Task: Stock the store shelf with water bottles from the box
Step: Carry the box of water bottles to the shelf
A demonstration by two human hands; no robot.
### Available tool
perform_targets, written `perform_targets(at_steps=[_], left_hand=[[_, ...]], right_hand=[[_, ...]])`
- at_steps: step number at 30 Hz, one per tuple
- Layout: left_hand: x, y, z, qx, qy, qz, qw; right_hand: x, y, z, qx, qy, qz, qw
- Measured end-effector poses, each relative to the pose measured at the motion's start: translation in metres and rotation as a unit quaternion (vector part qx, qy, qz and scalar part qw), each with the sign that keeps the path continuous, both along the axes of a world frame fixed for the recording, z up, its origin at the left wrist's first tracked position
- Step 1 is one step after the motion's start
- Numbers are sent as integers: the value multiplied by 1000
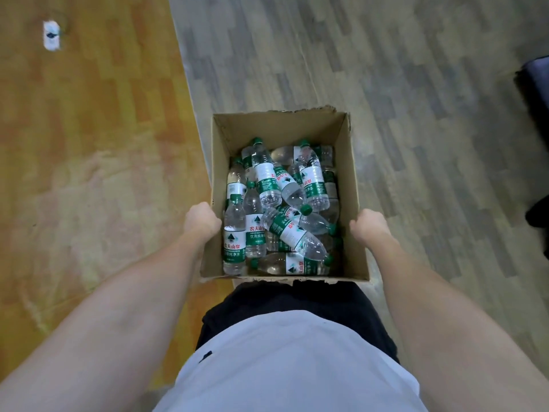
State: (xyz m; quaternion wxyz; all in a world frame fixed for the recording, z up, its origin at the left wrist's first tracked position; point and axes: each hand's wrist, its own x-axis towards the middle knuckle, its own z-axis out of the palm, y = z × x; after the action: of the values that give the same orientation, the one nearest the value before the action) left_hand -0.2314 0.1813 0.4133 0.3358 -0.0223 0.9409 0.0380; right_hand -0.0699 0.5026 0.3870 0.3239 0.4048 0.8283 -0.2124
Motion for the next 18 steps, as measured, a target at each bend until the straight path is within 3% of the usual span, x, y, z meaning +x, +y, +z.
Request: perform_targets(at_steps=[11, 18], left_hand=[[-147, 125, 13, -65, -35, -59, 995], [-211, 160, 11, -86, -56, -113, 988]], right_hand=[[-138, 125, -20, -49, -7, -8, 999], [-191, 164, -11, -50, -10, -29, 998]])
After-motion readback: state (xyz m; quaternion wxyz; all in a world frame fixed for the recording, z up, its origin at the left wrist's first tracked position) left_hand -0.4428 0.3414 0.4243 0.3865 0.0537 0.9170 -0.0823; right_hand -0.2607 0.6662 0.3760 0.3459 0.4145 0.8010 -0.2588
